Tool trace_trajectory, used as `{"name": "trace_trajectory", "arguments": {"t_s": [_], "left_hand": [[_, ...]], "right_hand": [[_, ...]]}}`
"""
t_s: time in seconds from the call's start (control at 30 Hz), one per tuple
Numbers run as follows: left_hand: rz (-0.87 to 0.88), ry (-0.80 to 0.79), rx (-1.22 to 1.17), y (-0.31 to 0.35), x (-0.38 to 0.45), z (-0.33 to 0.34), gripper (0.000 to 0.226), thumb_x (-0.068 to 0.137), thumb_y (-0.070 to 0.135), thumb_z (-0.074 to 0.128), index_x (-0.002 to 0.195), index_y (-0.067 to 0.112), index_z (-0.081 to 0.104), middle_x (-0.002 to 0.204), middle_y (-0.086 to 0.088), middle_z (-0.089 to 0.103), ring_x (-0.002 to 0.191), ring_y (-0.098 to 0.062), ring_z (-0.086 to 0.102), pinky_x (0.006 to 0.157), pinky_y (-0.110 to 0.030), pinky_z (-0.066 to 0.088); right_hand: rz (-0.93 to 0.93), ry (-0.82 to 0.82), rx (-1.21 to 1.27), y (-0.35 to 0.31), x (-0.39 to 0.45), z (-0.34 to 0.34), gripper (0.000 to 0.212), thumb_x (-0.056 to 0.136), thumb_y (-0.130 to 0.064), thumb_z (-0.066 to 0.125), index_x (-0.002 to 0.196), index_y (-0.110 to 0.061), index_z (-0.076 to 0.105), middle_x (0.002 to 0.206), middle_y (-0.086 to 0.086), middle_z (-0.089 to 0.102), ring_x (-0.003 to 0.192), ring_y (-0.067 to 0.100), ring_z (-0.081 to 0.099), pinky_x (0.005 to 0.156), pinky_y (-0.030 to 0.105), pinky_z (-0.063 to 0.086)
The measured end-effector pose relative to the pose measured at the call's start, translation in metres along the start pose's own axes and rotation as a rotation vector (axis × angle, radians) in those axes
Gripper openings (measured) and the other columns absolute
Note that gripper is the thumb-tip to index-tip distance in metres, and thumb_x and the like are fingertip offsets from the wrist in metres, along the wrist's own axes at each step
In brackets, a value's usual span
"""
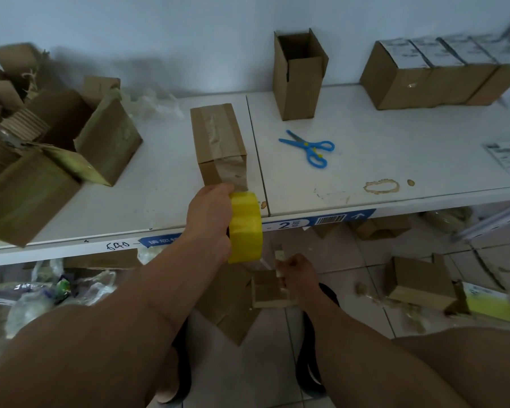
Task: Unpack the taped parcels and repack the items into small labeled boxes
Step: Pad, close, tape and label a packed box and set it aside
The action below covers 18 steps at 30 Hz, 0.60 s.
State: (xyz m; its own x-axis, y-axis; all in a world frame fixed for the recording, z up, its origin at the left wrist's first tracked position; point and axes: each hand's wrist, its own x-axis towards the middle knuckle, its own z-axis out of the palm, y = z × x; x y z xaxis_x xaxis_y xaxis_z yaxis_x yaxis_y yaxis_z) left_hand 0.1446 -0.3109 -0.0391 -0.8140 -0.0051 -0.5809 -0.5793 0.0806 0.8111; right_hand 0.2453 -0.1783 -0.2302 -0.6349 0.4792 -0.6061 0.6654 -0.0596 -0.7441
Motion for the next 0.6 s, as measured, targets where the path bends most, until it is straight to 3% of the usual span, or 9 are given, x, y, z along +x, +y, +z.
{"name": "trace_trajectory", "arguments": {"t_s": [0.07, 0.17, 0.27, 0.37, 0.5, 0.6], "left_hand": [[-0.031, 0.005, -0.035, 0.001, 0.0, 0.0, 0.018, 0.097, 0.032, 0.053, 0.114, 0.025, 0.056, 0.104, -0.007, 0.054, 0.101, -0.031, 0.055, 0.096, -0.051, 0.048], [-0.052, 0.004, -0.04, 0.002, -0.004, -0.001, 0.007, 0.092, 0.033, 0.055, 0.097, 0.028, 0.057, 0.109, -0.011, 0.058, 0.104, -0.035, 0.058, 0.095, -0.056, 0.048], [-0.046, -0.014, -0.046, 0.0, -0.003, -0.001, 0.006, 0.091, 0.032, 0.054, 0.088, 0.028, 0.056, 0.106, -0.012, 0.06, 0.103, -0.035, 0.06, 0.094, -0.056, 0.05], [-0.042, -0.003, -0.044, 0.001, -0.005, -0.004, 0.007, 0.091, 0.031, 0.053, 0.086, 0.027, 0.056, 0.104, -0.012, 0.061, 0.103, -0.035, 0.061, 0.094, -0.055, 0.051], [-0.024, 0.004, -0.009, -0.002, -0.007, -0.006, 0.01, 0.095, 0.029, 0.051, 0.086, 0.026, 0.054, 0.108, -0.01, 0.061, 0.106, -0.031, 0.059, 0.099, -0.049, 0.048], [0.014, -0.006, 0.026, -0.002, -0.01, -0.005, 0.015, 0.101, 0.024, 0.046, 0.097, 0.015, 0.057, 0.109, -0.009, 0.058, 0.111, -0.03, 0.056, 0.103, -0.046, 0.046]], "right_hand": [[0.017, -0.036, -0.003, -0.011, -0.008, -0.003, 0.028, 0.085, -0.03, 0.073, 0.093, -0.015, 0.051, 0.067, 0.007, 0.062, 0.058, 0.018, 0.054, 0.061, 0.035, 0.048], [0.047, -0.124, -0.01, -0.027, -0.019, -0.013, 0.021, 0.088, -0.025, 0.071, 0.098, -0.014, 0.056, 0.072, 0.008, 0.063, 0.063, 0.019, 0.057, 0.069, 0.038, 0.054], [0.061, -0.178, -0.117, -0.042, -0.033, -0.027, 0.018, 0.091, -0.024, 0.068, 0.089, -0.008, 0.061, 0.077, 0.01, 0.065, 0.072, 0.022, 0.063, 0.083, 0.043, 0.058], [0.109, -0.162, -0.239, -0.06, -0.047, -0.043, 0.015, 0.095, -0.013, 0.057, 0.083, -0.005, 0.06, 0.081, 0.013, 0.065, 0.078, 0.026, 0.064, 0.088, 0.045, 0.057], [0.064, -0.132, -0.324, -0.09, -0.07, -0.065, 0.019, 0.096, -0.011, 0.048, 0.077, -0.013, 0.051, 0.074, 0.006, 0.051, 0.062, 0.017, 0.051, 0.068, 0.035, 0.05], [0.019, -0.098, -0.309, -0.114, -0.089, -0.077, 0.016, 0.097, -0.028, 0.055, 0.095, -0.012, 0.059, 0.084, 0.006, 0.052, 0.071, 0.018, 0.051, 0.059, 0.03, 0.051]]}}
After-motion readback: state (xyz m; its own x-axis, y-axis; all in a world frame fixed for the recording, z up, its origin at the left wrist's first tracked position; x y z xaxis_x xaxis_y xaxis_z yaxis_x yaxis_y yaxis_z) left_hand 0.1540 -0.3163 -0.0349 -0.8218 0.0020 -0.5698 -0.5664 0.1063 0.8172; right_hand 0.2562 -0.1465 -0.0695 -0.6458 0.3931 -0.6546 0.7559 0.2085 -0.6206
